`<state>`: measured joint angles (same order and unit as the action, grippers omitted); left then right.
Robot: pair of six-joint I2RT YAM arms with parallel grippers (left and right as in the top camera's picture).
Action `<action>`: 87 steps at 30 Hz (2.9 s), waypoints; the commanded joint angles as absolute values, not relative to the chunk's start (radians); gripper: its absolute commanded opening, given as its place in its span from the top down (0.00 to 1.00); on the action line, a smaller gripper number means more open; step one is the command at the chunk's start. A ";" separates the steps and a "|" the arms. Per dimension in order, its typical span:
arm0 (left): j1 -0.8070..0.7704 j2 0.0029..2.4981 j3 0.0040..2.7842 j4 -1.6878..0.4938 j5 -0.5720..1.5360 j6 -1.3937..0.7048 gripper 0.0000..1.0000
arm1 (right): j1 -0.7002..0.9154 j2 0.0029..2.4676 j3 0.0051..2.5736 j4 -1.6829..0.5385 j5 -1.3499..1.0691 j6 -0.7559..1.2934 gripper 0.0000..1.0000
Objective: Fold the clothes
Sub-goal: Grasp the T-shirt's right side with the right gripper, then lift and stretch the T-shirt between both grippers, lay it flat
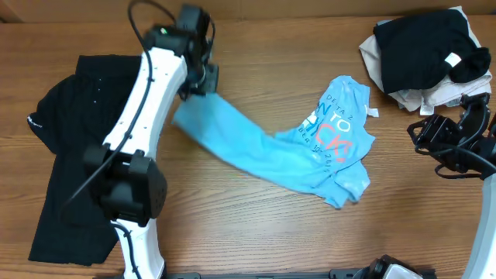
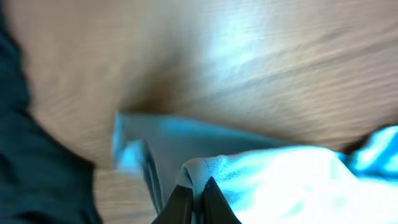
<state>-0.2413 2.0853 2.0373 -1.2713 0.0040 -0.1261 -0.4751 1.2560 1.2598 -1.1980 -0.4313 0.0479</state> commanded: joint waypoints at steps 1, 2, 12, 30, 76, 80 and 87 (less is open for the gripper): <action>-0.236 2.072 2.217 -1.333 -0.010 -0.100 0.96 | -0.464 1.285 1.254 -1.202 -0.439 0.037 0.42; -0.236 2.072 2.249 -1.344 -0.010 -0.100 0.96 | -0.459 1.294 1.251 -1.203 -0.439 0.037 0.43; -0.236 2.070 2.323 -1.349 -0.017 -0.101 0.96 | -0.271 1.463 1.119 -1.142 -0.427 0.102 0.44; -0.141 2.070 2.323 -1.335 -0.058 -0.112 0.96 | 0.252 1.549 0.968 -1.001 -0.112 0.346 0.53; -0.117 2.057 2.341 -1.409 -0.055 -0.120 0.96 | 0.330 1.526 1.185 -1.146 0.120 0.440 0.96; -0.089 2.045 2.389 -1.431 -0.055 -0.120 0.96 | 0.227 1.440 1.377 -1.275 0.168 0.379 0.96; -0.025 2.040 2.551 -1.490 -0.055 -0.119 0.96 | 0.017 1.364 1.642 -1.402 0.162 0.284 0.96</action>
<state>-0.0559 2.0846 2.4599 -1.4727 -0.0414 -0.1200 0.0830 1.3926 1.5612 -1.3804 0.1390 0.3447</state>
